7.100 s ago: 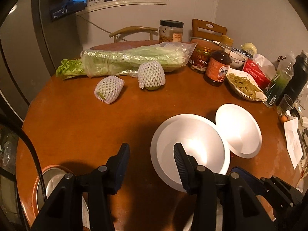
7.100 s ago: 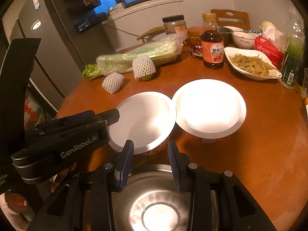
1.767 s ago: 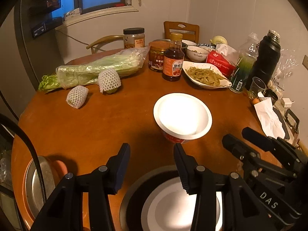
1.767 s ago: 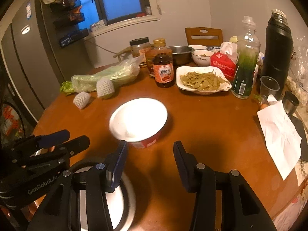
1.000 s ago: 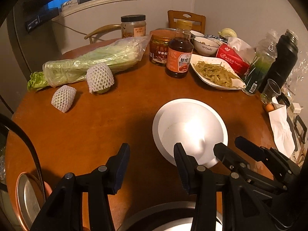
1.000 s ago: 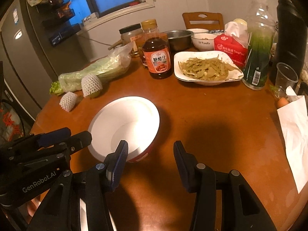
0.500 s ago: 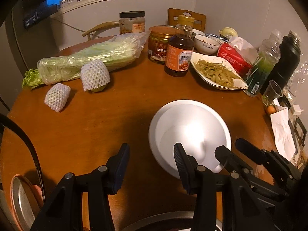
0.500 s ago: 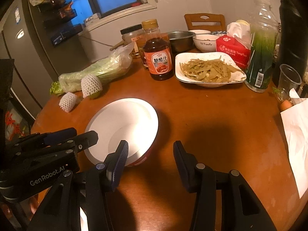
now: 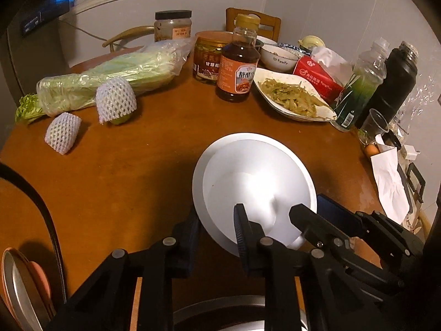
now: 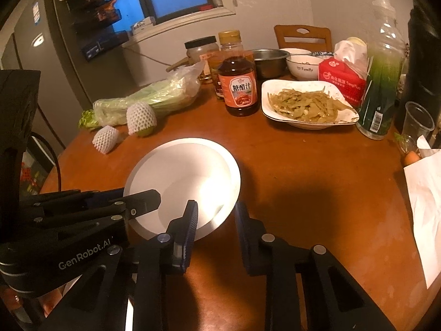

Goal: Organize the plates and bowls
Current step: 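Grasp the second white plate rim with the right gripper and lift, then carry the white plate over the steel bowl and lower it onto the first plate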

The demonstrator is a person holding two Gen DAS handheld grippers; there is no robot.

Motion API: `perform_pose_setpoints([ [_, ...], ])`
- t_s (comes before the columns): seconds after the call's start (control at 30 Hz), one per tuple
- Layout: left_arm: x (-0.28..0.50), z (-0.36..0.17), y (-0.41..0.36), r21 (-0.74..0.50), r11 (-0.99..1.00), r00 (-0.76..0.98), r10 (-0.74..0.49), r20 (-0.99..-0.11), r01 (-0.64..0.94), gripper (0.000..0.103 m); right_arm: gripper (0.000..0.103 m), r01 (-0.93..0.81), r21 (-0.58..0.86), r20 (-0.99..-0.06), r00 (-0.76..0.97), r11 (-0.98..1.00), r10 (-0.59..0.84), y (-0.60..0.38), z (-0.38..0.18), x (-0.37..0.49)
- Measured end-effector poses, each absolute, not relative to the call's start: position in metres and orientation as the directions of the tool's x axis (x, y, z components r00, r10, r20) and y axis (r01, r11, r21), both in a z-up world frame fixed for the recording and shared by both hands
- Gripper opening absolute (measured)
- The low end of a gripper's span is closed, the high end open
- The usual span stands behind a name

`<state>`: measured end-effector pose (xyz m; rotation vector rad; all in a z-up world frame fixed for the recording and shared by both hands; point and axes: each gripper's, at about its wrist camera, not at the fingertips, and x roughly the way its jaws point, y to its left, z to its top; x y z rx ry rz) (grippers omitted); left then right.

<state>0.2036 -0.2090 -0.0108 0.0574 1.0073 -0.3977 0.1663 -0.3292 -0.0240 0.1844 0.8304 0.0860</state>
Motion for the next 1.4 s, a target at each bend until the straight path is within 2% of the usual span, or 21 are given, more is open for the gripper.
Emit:
perform_pose_setpoints([
  [1.0,0.129,0.064,-0.166,-0.097,0.935,0.626,-0.304,-0.718,0.342,0.024,0.029,-0.088,0.133,-0.618,0.772,0.987,0.152,-0.285,0.047,0.1],
  [1.4,0.093,0.074,-0.147,-0.088,0.94,0.659,-0.297,-0.691,0.33,0.024,0.03,-0.117,0.111,-0.588,0.793,0.987,0.161,-0.263,0.062,0.063],
])
